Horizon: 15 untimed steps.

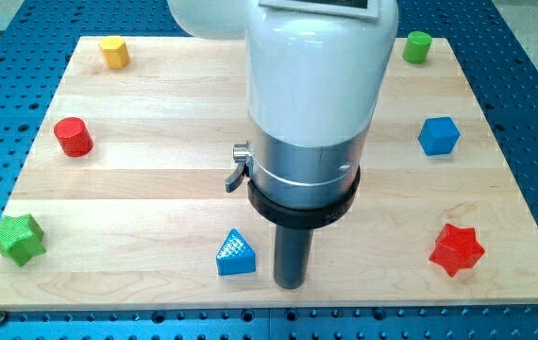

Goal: Move the blue triangle above the green star

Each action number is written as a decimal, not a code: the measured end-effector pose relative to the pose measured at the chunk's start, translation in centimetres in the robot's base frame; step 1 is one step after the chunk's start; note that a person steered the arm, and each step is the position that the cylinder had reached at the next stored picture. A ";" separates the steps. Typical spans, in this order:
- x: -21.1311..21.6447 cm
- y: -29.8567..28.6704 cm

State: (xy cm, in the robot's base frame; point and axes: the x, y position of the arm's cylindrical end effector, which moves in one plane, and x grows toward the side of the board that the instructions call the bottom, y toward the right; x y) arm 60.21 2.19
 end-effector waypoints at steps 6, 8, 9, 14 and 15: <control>-7.6 -7.9; -9.7 -6.6; -9.8 -11.9; -12.1 -15.0; -12.1 -15.0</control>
State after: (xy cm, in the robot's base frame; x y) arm 48.10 -12.82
